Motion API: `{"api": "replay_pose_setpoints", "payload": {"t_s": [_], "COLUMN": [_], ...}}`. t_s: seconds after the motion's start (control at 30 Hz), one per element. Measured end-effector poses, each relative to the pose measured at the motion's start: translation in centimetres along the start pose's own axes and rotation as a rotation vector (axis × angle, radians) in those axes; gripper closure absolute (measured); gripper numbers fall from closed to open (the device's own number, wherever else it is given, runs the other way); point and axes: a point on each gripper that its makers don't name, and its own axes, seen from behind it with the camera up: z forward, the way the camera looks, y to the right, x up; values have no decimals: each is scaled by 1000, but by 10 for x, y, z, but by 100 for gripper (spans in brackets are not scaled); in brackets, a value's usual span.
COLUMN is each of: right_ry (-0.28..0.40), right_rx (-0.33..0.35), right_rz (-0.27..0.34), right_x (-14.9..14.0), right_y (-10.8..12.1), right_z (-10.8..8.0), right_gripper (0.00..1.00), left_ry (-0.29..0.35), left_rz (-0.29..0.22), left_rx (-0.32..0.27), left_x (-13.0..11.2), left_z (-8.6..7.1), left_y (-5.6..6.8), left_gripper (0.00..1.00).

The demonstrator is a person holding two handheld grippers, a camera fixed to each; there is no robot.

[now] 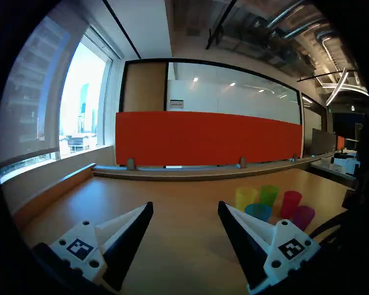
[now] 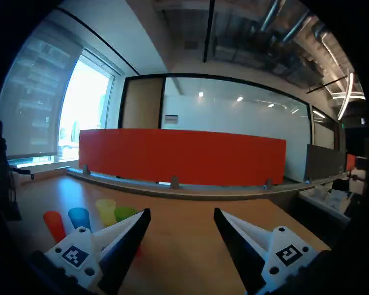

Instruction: Pour water

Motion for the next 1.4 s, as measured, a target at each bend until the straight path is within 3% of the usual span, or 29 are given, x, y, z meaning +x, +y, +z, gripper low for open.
{"api": "replay_pose_setpoints", "payload": {"t_s": [0.47, 0.77, 0.97, 1.17, 1.4], "right_ry": [-5, -8, -12, -35, -49], "right_rx": [29, 47, 84, 168, 348], "right_rz": [51, 19, 30, 39, 61], "right_x": [70, 99, 105, 105, 107], "right_y": [3, 6, 1, -13, -48], "right_z": [11, 18, 21, 27, 30], "right_gripper": [0, 0, 0, 1, 0], "left_ry": [19, 13, 19, 42, 47], "left_rz": [61, 31, 8, 16, 52], "left_rx": [-54, -110, -156, -222, -314], "left_x": [78, 105, 114, 128, 133], "left_z": [11, 19, 23, 24, 27], "left_y": [3, 9, 16, 26, 44], "left_gripper": [2, 2, 2, 2, 2]}}
